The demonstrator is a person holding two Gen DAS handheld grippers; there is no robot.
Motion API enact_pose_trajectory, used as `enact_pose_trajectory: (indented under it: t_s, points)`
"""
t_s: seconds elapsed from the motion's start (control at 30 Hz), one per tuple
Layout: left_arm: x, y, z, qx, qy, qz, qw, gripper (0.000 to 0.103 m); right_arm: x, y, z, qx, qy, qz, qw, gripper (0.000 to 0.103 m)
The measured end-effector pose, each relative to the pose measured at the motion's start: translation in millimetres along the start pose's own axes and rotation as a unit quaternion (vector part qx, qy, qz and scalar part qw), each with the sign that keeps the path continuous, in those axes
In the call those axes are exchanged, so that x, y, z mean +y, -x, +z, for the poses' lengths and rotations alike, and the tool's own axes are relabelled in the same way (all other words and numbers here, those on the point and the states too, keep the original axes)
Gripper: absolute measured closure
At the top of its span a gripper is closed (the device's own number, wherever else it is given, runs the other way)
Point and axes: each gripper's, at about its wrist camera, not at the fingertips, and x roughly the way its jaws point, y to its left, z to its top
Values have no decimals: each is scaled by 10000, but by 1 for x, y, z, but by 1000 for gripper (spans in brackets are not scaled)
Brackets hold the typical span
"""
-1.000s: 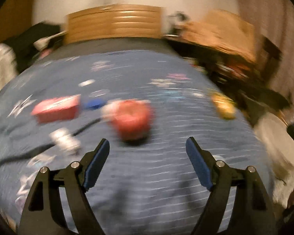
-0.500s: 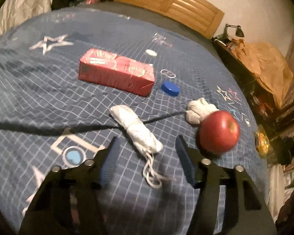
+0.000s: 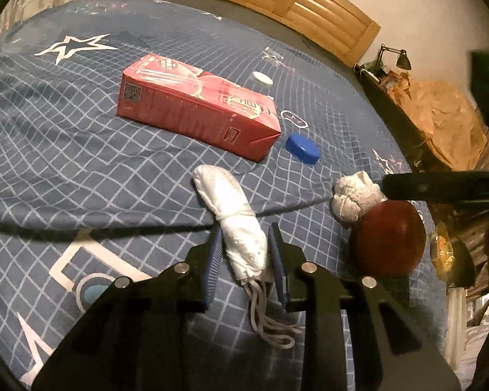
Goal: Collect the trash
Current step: 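Grasp the white mask with the left tool while the right tool grasps the white cloth, then lift the mask and cloth and carry both tools over the bucket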
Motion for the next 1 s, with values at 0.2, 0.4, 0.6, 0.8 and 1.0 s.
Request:
enact_pose_trajectory:
  t_s: [0.2, 0.4, 0.6, 0.8, 1.0]
  points:
    - [4, -1, 0, -47, 54, -113, 9999, 76, 10, -39, 8, 535, 218, -222, 9981, 57]
    - [6, -1, -1, -72, 74, -164, 9998, 76, 6, 45, -9, -956, 31, -116, 9953, 66]
    - [7, 0, -1, -68, 94, -172, 9998, 80, 6, 150, -116, -2578, -229, -148, 9658, 66]
    - [2, 25, -17, -117, -139, -52, 9998, 81, -4, 127, -248, -2733, -947, -564, 9556, 65]
    - [-15, 74, -62, -213, -732, 313, 9966, 81, -18, 90, -330, -2739, -2050, -217, 9394, 65]
